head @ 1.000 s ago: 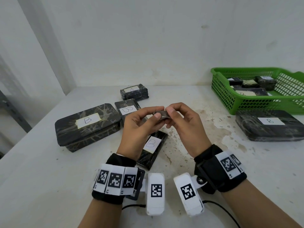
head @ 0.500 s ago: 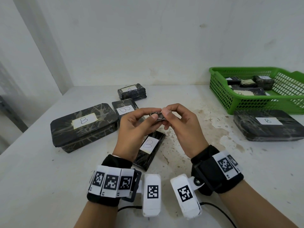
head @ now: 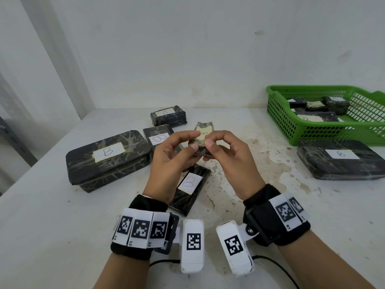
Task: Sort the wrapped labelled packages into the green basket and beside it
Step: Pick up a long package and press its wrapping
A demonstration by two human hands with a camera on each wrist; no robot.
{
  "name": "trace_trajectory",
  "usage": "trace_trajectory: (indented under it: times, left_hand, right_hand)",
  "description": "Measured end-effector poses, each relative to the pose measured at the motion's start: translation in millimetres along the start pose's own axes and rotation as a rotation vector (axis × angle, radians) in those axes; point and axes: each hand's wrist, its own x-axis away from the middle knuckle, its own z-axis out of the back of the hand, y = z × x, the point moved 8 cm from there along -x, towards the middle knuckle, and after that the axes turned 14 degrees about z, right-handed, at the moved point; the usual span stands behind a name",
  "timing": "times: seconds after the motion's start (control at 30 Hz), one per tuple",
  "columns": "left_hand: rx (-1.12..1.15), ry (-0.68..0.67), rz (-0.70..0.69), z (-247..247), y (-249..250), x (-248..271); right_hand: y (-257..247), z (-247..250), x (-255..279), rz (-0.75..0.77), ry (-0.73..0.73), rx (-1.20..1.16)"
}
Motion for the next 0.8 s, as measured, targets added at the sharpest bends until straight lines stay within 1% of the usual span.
trace_trajectory:
  times: [0.1,0.17,0.23,0.3,0.4,0.5,0.57,0.67,0.8]
  left_hand:
    - [0.015,0.077,0.063,6,-4,-2]
    - [0.003,0.110,0.083,10,-5,-3]
    - [-0.024,0.100,0.091,11,-5,-3]
    - [-0.052,0.069,0.108,9,-7,-3]
    - [-0.114,-0.013,0.149,-1,-10,-2]
    - [-0.177,-0.076,0.160,-6,-13,-1]
    - [-0.204,-0.068,0.147,-5,-12,-1]
    - [-0.205,-0.050,0.117,-4,-10,-3]
    - [-0.211,-0.061,0.064,-5,-5,-2]
  right_hand:
    - [2,-2,0,-0.023,-0.039,-0.016]
    - [5,-1,1,-0.066,-0.032,0.005]
    - [8,6,1,-0.127,0.008,0.054]
    - [13,16,1,-0.204,0.082,0.060]
    - [18,33,0,-0.248,0.161,0.108]
    - [21,41,-1,-0.252,0.231,0.008]
    - [20,41,-3,-0.236,0.253,-0.097]
    - [12,35,-5,-0.163,0.237,-0.176]
    - [2,30,-8,-0.061,0.199,-0.152]
